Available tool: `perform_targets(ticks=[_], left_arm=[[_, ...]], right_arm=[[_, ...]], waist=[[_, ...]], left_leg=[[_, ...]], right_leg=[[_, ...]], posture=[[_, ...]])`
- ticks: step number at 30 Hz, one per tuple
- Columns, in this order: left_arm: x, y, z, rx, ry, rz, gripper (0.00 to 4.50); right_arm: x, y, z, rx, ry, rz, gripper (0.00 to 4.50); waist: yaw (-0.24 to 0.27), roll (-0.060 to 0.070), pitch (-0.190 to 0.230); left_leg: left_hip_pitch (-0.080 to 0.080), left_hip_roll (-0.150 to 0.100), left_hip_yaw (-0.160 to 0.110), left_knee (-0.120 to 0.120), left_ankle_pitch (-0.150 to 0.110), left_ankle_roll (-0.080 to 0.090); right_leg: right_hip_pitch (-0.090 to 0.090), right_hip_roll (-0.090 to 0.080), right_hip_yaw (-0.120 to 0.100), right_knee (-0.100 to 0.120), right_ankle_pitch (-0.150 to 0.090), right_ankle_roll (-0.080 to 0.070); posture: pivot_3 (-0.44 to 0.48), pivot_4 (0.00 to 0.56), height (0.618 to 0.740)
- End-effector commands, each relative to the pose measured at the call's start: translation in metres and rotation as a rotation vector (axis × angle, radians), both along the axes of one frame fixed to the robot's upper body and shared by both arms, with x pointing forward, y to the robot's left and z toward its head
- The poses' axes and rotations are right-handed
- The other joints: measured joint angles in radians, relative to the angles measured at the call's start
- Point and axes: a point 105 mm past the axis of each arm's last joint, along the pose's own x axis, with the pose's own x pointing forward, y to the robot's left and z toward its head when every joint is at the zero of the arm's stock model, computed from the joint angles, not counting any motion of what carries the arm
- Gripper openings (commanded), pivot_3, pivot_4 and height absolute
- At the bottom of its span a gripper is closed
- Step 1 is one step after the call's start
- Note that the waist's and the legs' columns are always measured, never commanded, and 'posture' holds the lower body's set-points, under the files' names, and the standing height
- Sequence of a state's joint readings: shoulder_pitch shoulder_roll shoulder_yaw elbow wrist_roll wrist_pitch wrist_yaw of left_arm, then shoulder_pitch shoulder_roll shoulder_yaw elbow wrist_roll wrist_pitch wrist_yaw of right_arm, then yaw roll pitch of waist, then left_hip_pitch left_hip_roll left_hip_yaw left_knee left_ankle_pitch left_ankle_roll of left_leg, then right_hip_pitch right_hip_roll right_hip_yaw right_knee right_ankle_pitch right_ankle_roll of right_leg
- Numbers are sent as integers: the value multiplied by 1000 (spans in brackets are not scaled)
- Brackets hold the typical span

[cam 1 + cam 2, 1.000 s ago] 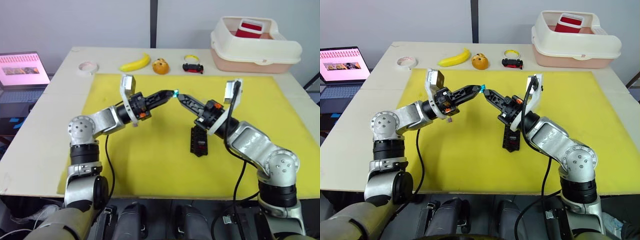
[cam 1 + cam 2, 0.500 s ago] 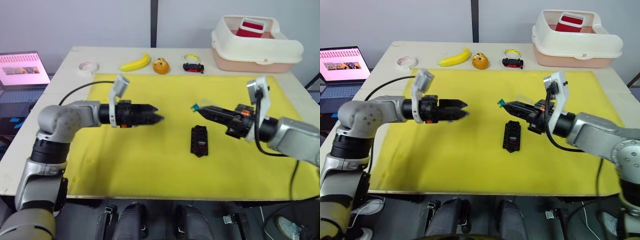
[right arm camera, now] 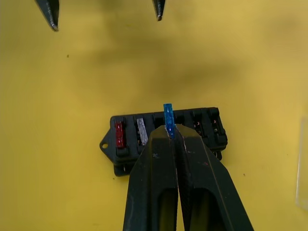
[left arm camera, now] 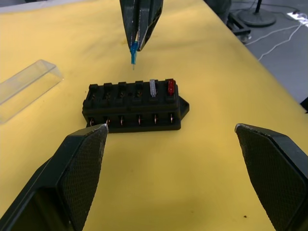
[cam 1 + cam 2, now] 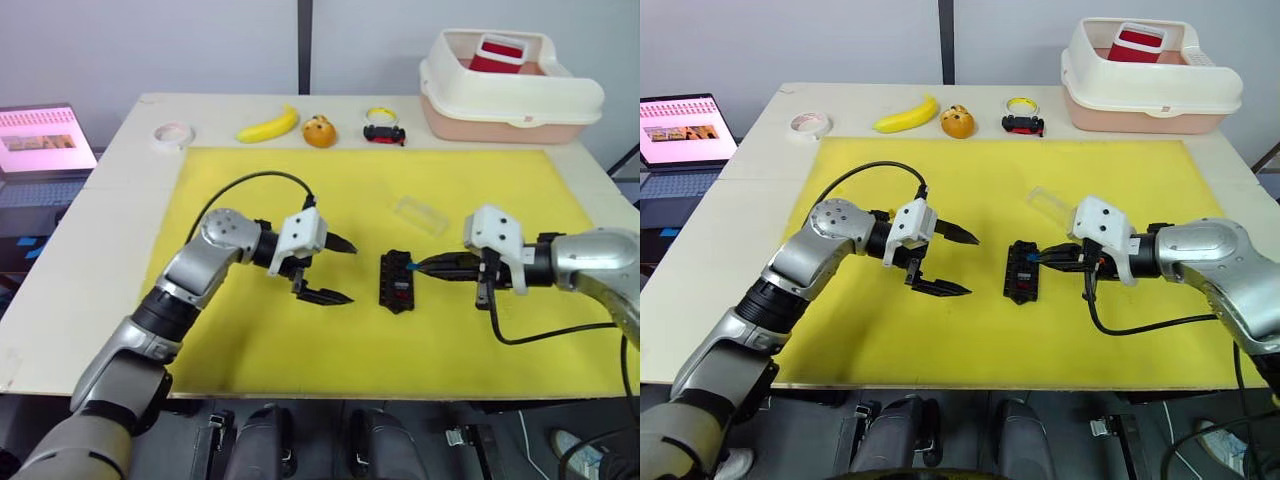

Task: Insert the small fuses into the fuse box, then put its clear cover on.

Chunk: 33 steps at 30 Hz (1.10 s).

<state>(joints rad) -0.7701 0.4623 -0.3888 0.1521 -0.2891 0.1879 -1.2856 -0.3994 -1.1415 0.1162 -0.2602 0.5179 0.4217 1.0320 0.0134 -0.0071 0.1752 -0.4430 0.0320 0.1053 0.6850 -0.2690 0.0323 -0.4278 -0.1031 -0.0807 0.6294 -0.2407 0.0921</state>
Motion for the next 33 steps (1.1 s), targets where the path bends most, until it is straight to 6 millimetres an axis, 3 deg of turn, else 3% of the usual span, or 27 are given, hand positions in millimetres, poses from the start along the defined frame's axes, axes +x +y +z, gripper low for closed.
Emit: perform_targets(ticks=[1, 33], left_arm=[[3, -4, 9, -8, -63, -7, 4458], [-1, -16, 9, -29, -68, -1, 4458]], right_arm=[[3, 5, 3, -29, -52, 54, 0], [12, 3, -15, -71, -22, 38, 0]], waist=[[1, 0, 0], [1, 0, 0]], left_leg=[[0, 0, 0, 0, 0, 0], [1, 0, 0, 1, 4, -7]], right_leg=[[0, 0, 0, 0, 0, 0], [1, 0, 0, 2, 0, 0]], posture=[[0, 150, 740], [0, 150, 740]])
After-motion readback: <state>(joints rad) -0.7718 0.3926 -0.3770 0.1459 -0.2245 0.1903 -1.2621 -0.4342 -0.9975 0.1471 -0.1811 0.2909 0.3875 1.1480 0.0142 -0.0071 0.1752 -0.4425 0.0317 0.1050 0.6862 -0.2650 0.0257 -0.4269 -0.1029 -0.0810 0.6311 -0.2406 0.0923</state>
